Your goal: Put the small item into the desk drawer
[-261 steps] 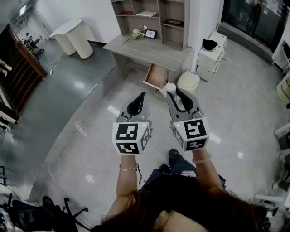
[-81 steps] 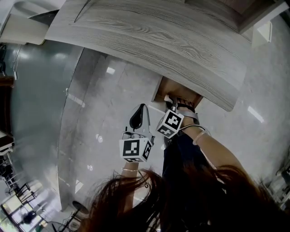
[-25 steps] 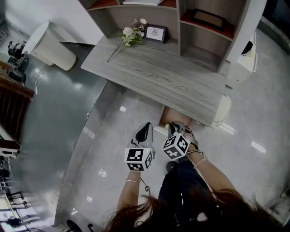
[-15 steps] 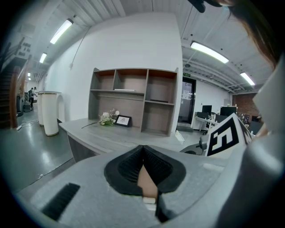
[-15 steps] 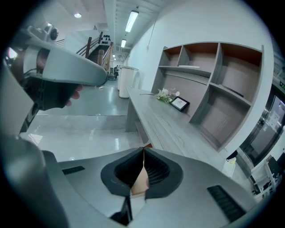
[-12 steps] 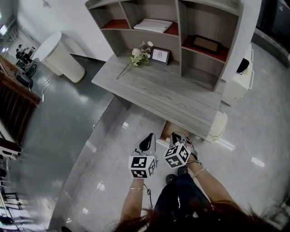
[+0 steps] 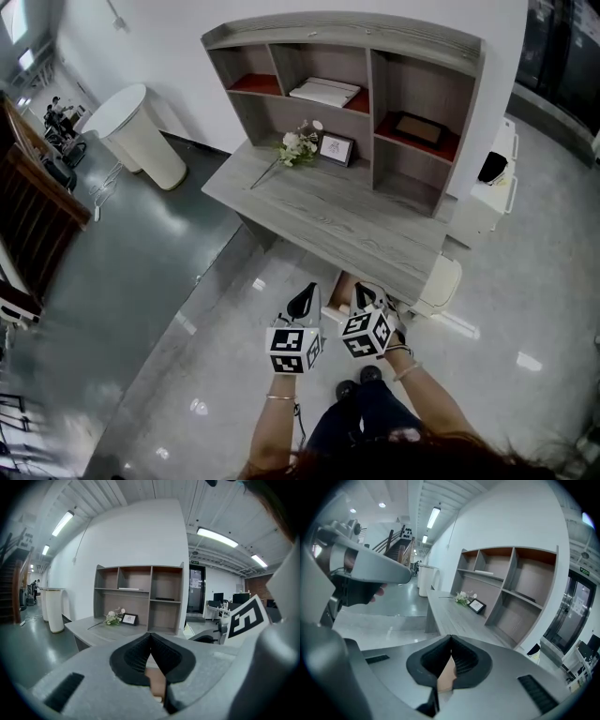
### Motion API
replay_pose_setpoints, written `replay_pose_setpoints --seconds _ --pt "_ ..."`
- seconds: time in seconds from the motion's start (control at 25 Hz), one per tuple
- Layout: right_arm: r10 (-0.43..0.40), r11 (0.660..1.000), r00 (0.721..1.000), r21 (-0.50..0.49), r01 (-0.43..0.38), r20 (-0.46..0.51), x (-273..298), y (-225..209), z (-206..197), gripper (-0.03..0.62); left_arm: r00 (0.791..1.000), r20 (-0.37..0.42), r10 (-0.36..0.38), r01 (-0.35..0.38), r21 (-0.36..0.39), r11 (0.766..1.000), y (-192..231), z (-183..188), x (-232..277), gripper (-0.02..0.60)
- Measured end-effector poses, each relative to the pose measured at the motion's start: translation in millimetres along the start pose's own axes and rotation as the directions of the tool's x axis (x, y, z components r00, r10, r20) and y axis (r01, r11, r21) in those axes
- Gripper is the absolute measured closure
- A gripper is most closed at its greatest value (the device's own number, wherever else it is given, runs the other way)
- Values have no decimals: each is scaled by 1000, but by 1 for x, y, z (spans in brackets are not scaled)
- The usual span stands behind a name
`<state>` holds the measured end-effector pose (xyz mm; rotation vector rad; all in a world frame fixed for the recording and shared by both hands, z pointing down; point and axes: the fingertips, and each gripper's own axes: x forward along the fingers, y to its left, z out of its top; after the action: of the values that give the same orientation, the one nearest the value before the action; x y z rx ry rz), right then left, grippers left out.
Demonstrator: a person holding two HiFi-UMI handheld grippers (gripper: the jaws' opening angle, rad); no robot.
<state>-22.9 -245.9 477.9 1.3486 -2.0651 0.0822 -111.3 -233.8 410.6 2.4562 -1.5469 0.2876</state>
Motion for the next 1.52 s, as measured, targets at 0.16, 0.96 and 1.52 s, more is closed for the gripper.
replay_pose_setpoints --seconds 0.16,0.96,1.52 --pt "-21 1000 998 15 20 60 -24 -11 23 592 1000 19 5 -5 -1 1000 -6 16 -12 566" --pt "-68 994 965 104 43 255 -121 -41 94 592 996 74 -41 36 65 997 -55 85 -49 566" --pt "-52 982 929 187 -19 367 -154 -59 128 592 992 114 -50 45 48 998 -58 105 -45 566"
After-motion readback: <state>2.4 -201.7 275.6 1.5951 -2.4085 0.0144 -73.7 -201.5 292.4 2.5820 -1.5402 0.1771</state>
